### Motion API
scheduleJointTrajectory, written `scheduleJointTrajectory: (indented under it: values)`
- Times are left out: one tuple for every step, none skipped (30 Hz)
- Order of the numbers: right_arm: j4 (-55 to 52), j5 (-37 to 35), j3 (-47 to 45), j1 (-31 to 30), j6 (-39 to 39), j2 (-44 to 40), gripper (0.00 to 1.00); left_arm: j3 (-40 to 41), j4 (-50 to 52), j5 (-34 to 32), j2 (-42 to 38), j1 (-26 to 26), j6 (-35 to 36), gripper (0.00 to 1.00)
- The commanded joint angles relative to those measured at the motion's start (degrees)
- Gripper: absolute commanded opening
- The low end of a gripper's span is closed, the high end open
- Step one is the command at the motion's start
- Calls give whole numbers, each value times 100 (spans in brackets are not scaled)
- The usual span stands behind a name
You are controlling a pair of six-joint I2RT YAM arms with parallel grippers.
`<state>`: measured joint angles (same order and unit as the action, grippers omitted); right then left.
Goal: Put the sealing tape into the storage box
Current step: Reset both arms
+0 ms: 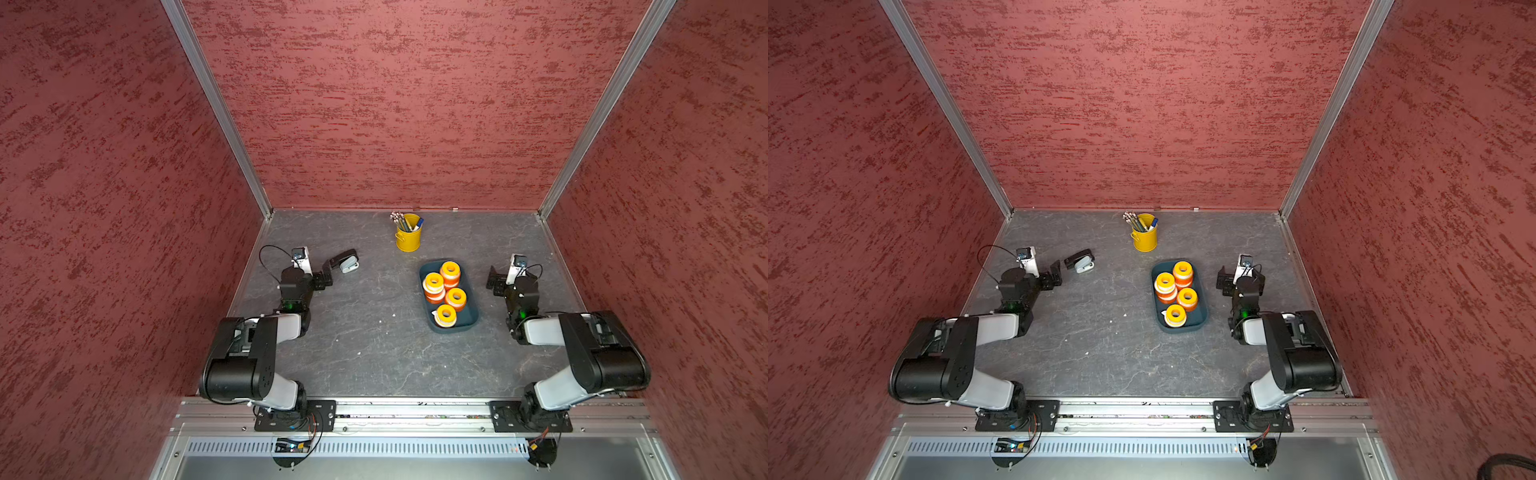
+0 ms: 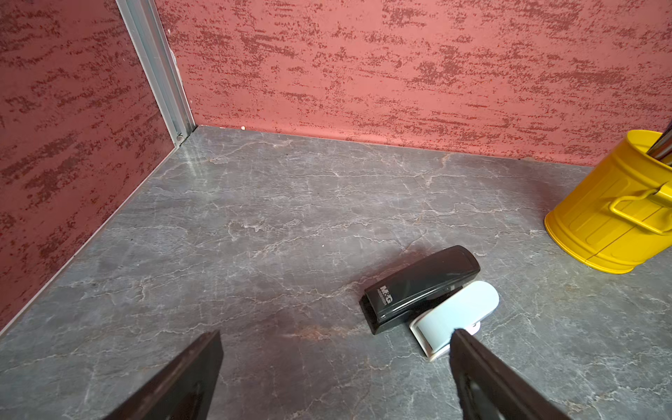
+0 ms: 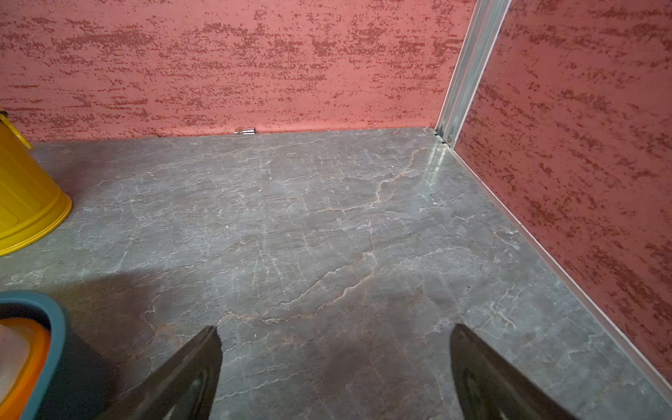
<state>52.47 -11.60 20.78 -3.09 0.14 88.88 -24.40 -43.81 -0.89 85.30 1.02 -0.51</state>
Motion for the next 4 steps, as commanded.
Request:
scheduleJointTrajectory:
  values:
    - [128,87,69,29,46,-16,99,16,-141,84,59,26,94,100]
    - [130,87,67,29,47,-16,99,15,-137,78,55,29,90,100]
    - [141,86,67,32,47,-20,98,15,-139,77,57,16,90,100]
    - [145,87,54,28,47,-28,99,23,-137,68,57,13,87,100]
